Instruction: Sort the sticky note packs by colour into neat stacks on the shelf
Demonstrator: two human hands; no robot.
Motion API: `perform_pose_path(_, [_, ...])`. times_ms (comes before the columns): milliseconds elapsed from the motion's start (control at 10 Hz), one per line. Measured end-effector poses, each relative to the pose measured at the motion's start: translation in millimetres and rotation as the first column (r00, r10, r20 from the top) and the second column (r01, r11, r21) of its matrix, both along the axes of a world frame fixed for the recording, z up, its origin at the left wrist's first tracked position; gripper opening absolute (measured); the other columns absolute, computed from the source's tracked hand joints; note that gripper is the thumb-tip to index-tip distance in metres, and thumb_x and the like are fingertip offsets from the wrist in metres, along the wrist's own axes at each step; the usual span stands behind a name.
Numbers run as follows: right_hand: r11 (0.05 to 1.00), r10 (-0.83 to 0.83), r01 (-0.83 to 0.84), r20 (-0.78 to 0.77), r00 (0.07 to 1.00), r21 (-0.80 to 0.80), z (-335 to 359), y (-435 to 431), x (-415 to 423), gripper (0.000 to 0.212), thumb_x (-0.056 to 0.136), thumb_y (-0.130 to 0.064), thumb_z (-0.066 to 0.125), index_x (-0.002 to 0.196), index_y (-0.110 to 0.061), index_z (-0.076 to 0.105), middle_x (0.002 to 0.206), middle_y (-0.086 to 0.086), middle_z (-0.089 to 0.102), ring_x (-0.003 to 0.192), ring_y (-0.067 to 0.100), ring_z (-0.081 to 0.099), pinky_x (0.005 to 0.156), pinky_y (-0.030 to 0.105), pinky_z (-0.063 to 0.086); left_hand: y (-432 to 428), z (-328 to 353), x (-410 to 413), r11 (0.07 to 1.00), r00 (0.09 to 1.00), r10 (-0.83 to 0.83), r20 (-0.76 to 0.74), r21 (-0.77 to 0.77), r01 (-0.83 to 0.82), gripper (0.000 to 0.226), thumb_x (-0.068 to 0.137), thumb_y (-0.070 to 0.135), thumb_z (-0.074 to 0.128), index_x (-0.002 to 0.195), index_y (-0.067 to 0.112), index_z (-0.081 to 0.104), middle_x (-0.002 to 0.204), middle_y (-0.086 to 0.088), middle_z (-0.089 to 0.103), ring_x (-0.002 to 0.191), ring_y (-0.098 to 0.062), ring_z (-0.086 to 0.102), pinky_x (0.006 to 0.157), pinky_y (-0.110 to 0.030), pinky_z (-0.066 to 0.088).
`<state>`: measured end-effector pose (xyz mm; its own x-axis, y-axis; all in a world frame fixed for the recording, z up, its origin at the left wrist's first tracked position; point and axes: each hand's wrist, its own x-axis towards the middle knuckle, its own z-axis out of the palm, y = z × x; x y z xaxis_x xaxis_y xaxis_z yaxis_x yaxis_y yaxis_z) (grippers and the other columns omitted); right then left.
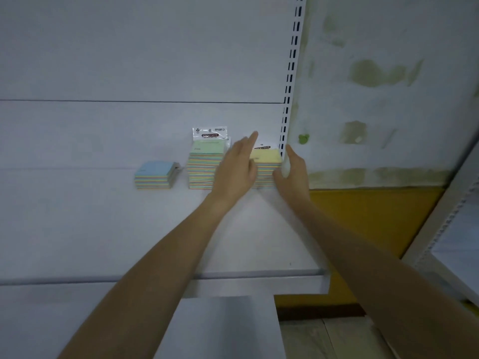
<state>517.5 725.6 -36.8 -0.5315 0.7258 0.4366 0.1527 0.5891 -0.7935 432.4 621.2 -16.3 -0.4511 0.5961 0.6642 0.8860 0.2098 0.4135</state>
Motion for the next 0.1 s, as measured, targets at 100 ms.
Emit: perform_pose_path(100, [0.999, 0.013, -0.013, -0.007, 1.000, 0.053, 13.1, -2.1, -0.1, 0.060, 0.088, -0.010, 0.049, 0.143, -0.016, 0.026, 0.142, 0.011, 0.037, 0.133, 0.023, 0.035, 0.110, 0.032, 0.028, -22.4, 26.8, -11.3, 0.992, 0.989, 0.127, -0.070, 0.007, -0.126, 0.052, 0.092, 0.021, 0.044, 0.142, 0.023, 0.031, 0.140, -0.003, 0.047, 0.125, -0.023, 0.047, 0.090, -0.038, 0.044])
